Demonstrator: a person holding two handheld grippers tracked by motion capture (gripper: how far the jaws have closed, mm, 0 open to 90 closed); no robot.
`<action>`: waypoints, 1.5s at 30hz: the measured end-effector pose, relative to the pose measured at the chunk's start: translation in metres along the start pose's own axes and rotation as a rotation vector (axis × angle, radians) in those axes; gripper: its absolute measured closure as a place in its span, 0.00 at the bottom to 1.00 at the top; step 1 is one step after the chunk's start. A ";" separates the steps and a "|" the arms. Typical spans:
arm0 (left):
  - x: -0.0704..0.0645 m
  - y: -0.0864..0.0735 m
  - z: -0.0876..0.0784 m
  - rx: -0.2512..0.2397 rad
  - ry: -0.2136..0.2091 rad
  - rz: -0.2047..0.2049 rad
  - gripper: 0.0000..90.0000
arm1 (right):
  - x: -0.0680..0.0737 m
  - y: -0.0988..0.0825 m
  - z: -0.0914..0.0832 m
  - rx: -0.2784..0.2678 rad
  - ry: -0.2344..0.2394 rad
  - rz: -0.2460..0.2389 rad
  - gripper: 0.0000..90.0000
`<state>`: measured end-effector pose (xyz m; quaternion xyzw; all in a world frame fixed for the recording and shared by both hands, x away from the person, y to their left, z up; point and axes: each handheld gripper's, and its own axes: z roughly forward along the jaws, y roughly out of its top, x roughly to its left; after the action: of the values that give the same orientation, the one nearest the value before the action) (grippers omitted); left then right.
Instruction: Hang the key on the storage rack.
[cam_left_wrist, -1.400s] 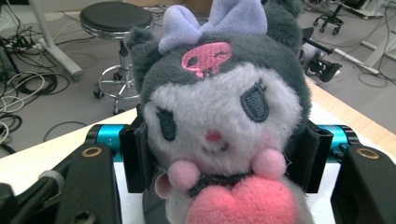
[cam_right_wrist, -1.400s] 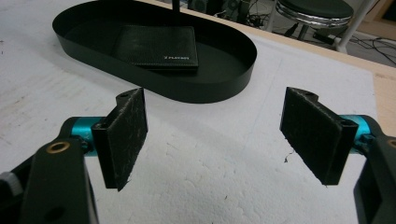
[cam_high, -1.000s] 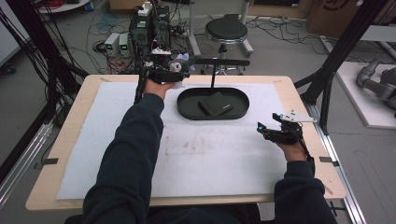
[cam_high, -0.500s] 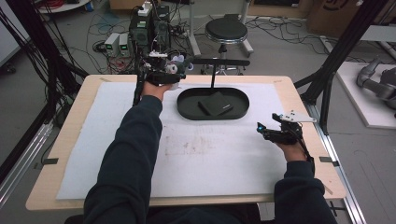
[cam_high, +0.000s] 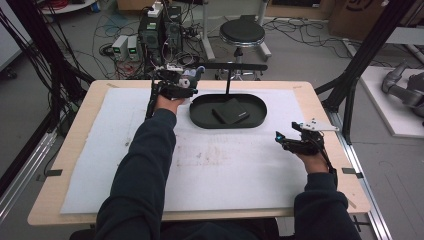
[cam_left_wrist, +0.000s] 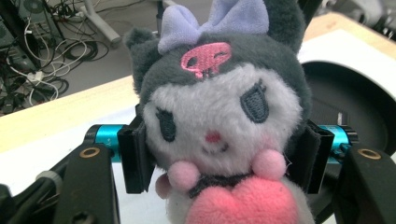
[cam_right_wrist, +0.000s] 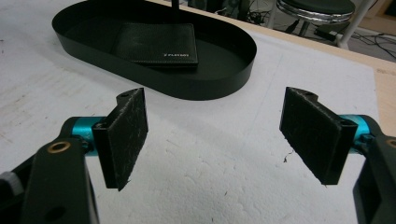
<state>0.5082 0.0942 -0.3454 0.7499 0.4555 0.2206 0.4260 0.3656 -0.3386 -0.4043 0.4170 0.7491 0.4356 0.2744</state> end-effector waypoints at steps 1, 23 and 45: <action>-0.002 0.000 0.002 0.009 0.002 0.009 0.40 | 0.000 0.000 0.000 -0.001 0.002 -0.002 0.27; -0.005 -0.017 0.024 0.066 0.020 -0.017 0.31 | -0.004 -0.003 -0.005 0.001 -0.002 0.010 0.27; 0.011 -0.077 -0.086 -0.253 -0.160 -0.024 0.26 | -0.001 -0.005 -0.002 0.011 0.013 -0.026 0.24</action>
<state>0.4136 0.1585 -0.3646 0.6997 0.3977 0.2108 0.5548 0.3626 -0.3416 -0.4072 0.4060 0.7586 0.4305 0.2727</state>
